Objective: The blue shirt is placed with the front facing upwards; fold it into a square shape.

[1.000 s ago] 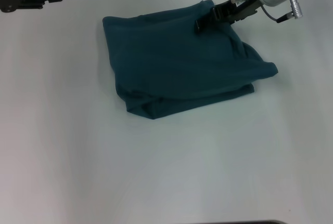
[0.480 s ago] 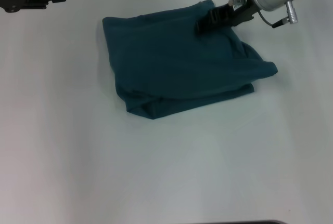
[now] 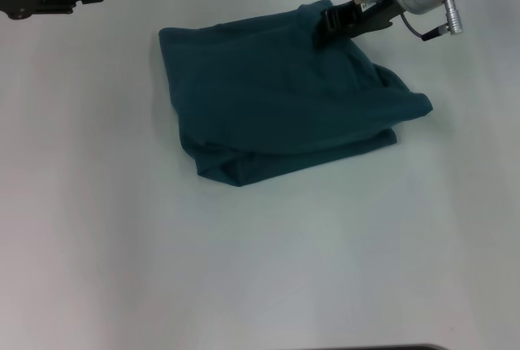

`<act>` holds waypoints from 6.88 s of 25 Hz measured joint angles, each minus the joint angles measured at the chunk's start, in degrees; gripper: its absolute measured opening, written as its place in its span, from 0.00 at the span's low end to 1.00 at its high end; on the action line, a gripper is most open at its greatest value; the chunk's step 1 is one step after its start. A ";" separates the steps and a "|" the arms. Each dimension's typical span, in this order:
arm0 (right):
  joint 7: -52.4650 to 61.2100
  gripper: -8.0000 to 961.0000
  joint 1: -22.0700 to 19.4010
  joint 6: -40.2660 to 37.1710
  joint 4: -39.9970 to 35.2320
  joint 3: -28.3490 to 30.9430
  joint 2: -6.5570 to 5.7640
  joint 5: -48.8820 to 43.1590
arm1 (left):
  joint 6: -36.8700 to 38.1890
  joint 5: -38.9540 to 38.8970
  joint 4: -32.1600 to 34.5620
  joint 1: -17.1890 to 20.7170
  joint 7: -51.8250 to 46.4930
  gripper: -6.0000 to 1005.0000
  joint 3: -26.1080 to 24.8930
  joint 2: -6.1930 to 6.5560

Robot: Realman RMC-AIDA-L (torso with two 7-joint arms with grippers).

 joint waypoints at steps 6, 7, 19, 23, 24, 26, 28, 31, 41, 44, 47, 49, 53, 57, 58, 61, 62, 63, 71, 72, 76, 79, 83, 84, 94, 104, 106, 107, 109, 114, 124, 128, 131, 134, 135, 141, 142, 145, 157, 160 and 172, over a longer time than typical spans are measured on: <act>-0.02 0.26 -0.41 -0.95 -0.61 0.03 -0.11 0.19 | -0.78 0.00 0.09 0.14 0.00 0.93 -0.15 0.02; -0.02 0.14 -0.65 -1.53 -1.41 0.13 -0.11 0.22 | -1.07 0.00 0.12 0.21 0.00 0.93 -0.25 0.13; 0.03 0.09 -4.26 -8.09 -14.15 0.36 1.19 2.58 | -2.01 -0.20 0.22 0.85 -0.29 0.93 -0.59 0.37; -0.22 0.12 -4.43 -6.87 -14.24 0.41 1.02 2.72 | -1.93 -0.37 0.22 0.84 -0.37 0.93 -0.59 0.35; -0.27 0.12 -4.61 -6.52 -14.28 0.44 0.88 2.74 | -1.90 -0.44 0.22 0.83 -0.38 0.93 -0.59 0.35; -0.29 0.13 -4.91 -5.82 -14.31 0.46 0.62 2.78 | -1.88 -0.46 0.22 0.83 -0.39 0.93 -0.58 0.35; -0.30 0.14 -5.26 -5.06 -14.32 0.46 0.52 2.82 | -1.88 -0.45 0.22 0.82 -0.41 0.93 -0.53 0.31; -0.36 0.16 -5.67 -3.82 -14.33 0.46 0.50 2.82 | -1.95 -0.30 0.22 0.76 -0.42 0.93 -0.49 0.27; -1.33 0.21 -6.51 -0.39 -13.54 0.21 0.93 2.41 | -2.02 -0.19 0.30 0.74 -0.51 0.93 -0.47 0.18; -1.29 0.23 -7.02 -0.22 -13.15 0.20 0.65 2.37 | -2.02 -0.20 0.31 0.74 -0.51 0.93 -0.47 0.15; -1.26 0.25 -7.41 -0.14 -12.87 0.18 0.09 2.17 | -2.01 -0.28 0.30 0.75 -0.51 0.93 -0.37 0.05; -1.26 0.26 -7.62 0.74 -12.78 0.27 -0.20 2.11 | -2.01 -0.31 0.30 0.76 -0.51 0.93 -0.34 0.00; -1.30 0.28 -8.32 4.51 -12.57 0.37 -0.95 2.10 | -1.92 -0.45 0.31 0.78 -0.48 0.93 -0.16 0.00; -1.22 0.36 -8.65 8.04 -11.54 0.39 -2.36 1.12 | -1.71 -0.51 0.31 0.81 -0.49 0.93 -0.17 0.00; -1.05 0.38 -8.80 8.77 -11.38 0.54 -2.74 0.57 | -1.63 -0.52 0.30 0.81 -0.49 0.93 -0.23 -0.01; -1.04 0.46 -9.75 8.04 -11.68 1.54 -3.69 0.40 | -1.52 -0.53 0.30 0.83 -0.50 0.93 -0.34 -0.07; -1.45 0.48 -10.14 6.53 -12.12 2.00 -3.84 0.87 | -1.51 -0.52 0.30 0.83 -0.51 0.93 -0.36 -0.08; -1.96 0.51 -10.40 4.82 -12.45 2.27 -3.84 1.34 | -1.55 -0.47 0.30 0.83 -0.51 0.93 -0.34 -0.09; -7.92 0.52 -11.07 -10.29 -13.05 3.70 -3.85 12.35 | -1.93 -0.17 0.30 0.83 -0.51 0.93 -0.35 -0.09; -8.43 0.52 -11.07 -10.43 -12.85 4.04 -3.85 13.53 | -1.94 -0.17 0.30 0.84 -0.50 0.93 -0.38 -0.09; -9.62 0.52 -10.38 -6.66 -10.06 4.27 -3.51 14.86 | -1.98 -0.20 0.30 0.80 -0.48 0.93 -0.34 -0.09; -9.96 0.52 -8.93 -1.10 -5.57 3.25 -3.25 13.72 | -2.01 -0.22 0.30 0.76 -0.47 0.93 -0.18 -0.09; -11.15 0.52 -6.96 7.46 0.16 1.36 -2.40 12.57 | -2.09 -0.17 0.41 0.69 -0.49 0.93 -0.25 -0.15; -11.54 0.52 -6.59 9.48 0.92 0.70 -2.08 12.44 | -2.09 -0.17 0.43 0.68 -0.50 0.93 -0.26 -0.17; -11.15 0.52 -7.74 4.24 -9.87 3.40 -2.44 12.27 | -2.18 -0.53 0.48 0.67 -0.51 0.93 -0.47 -0.26; -11.89 0.52 -12.95 -23.26 -14.43 11.94 -4.24 14.37 | -2.57 0.19 1.72 0.62 -0.57 0.93 0.14 1.08; -11.90 0.52 -13.63 -27.03 -14.52 13.10 -4.97 16.52 | -2.62 0.59 2.98 0.27 -0.58 0.93 1.14 1.68; -11.90 0.52 -13.88 -28.78 -14.46 13.53 -5.41 17.68 | -2.62 0.66 3.09 0.23 -0.57 0.93 1.55 1.77; -11.90 0.52 -14.38 -31.69 -14.30 14.24 -6.10 19.48 | -2.26 0.74 3.03 0.36 -0.33 0.93 3.13 1.86; -11.71 0.52 -15.56 -36.39 -13.50 15.60 -7.87 20.61 | -1.90 0.76 2.80 0.89 0.03 0.93 3.64 1.94; -11.63 0.52 -18.47 -41.10 -11.54 17.15 -10.68 20.22 | 0.40 3.34 2.02 1.14 1.07 0.93 4.26 1.89; -11.65 0.52 -18.09 -40.32 -8.32 16.27 -10.65 19.95 | 0.39 3.34 2.00 1.19 1.13 0.93 4.28 1.66; -11.06 0.52 -17.30 -37.70 -6.31 15.45 -10.02 18.27 | 0.38 3.30 1.98 1.13 1.21 0.93 4.28 1.50; -10.15 0.52 -16.37 -34.20 -4.22 15.23 -9.54 15.86 | 0.34 3.22 1.97 0.89 1.22 0.93 4.28 1.39; -9.87 0.52 -16.03 -33.34 -3.51 15.09 -9.32 15.11 | 0.33 3.20 1.97 0.87 1.23 0.93 4.28 1.35; -7.65 0.52 -14.90 -27.86 -2.84 14.24 -7.94 8.08 | -0.30 3.30 2.00 0.68 1.26 0.93 4.28 0.99; -7.20 0.52 -14.73 -27.36 -2.86 14.02 -7.88 7.02 | -0.34 3.34 2.02 0.66 1.29 0.93 4.28 0.97; -6.09 0.52 -14.27 -26.64 -3.14 13.54 -7.79 4.87 | -0.36 3.35 2.04 0.55 1.32 0.93 4.27 0.97; -7.53 0.52 -15.39 -34.43 -9.92 15.84 -9.00 14.07 | -0.34 3.48 0.71 2.33 26.56 0.93 10.21 -3.59; -7.70 0.52 -15.46 -34.45 -9.94 17.10 -9.18 14.13 | -2.52 3.61 -1.91 5.33 37.75 0.93 10.30 -7.62; -7.48 0.52 -15.17 -34.36 -10.02 18.87 -9.72 14.16 | -17.88 6.38 4.04 11.05 41.69 0.93 19.42 -10.79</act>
